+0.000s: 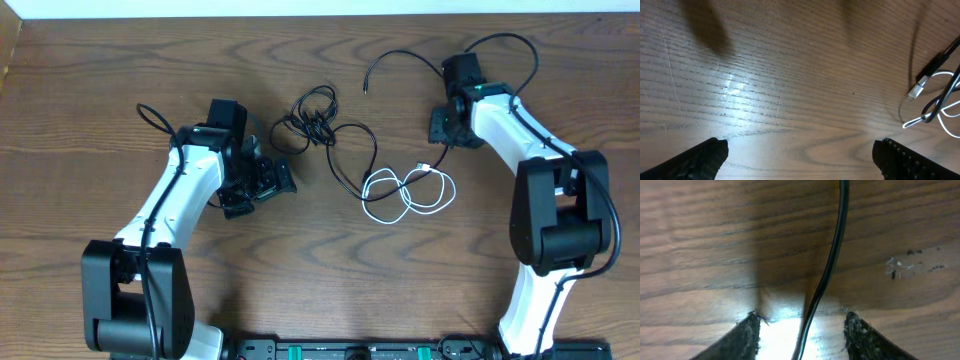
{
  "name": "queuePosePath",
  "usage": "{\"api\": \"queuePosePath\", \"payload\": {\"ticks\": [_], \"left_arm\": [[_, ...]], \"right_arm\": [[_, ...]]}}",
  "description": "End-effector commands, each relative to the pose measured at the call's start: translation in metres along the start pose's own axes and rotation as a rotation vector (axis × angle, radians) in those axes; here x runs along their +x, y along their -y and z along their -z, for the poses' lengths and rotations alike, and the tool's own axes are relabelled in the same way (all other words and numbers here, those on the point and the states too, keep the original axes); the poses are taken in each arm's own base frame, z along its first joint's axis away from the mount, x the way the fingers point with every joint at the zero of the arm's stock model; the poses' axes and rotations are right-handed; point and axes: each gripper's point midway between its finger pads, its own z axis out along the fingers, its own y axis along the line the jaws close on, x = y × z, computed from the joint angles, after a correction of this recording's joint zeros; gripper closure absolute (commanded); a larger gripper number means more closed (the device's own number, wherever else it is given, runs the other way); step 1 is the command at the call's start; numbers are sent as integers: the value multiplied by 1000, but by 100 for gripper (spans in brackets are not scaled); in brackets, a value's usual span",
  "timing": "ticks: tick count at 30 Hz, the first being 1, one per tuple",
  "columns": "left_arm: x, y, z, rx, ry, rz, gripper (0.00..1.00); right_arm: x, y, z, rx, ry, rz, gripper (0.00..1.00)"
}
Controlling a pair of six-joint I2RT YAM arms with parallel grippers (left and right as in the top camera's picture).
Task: Untangle cables
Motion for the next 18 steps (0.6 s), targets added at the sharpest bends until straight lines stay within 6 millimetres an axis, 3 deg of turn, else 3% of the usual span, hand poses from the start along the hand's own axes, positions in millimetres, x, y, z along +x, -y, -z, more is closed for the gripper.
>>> {"api": "queuePosePath", "payload": {"ticks": [1,6,13,18], "left_arm": [[1,-3,-1,-12,-1,6,2],[1,-3,-1,-12,-1,6,2],[1,-3,-1,-12,-1,6,2],[1,-3,-1,-12,-1,6,2]], "right_arm": [[9,9,-17,38,-37,-14,58],[8,9,-20,38,-32,-15,61],[5,9,-19,38,-22,-16,99],[-9,15,-1,72,18,-19,99]]}}
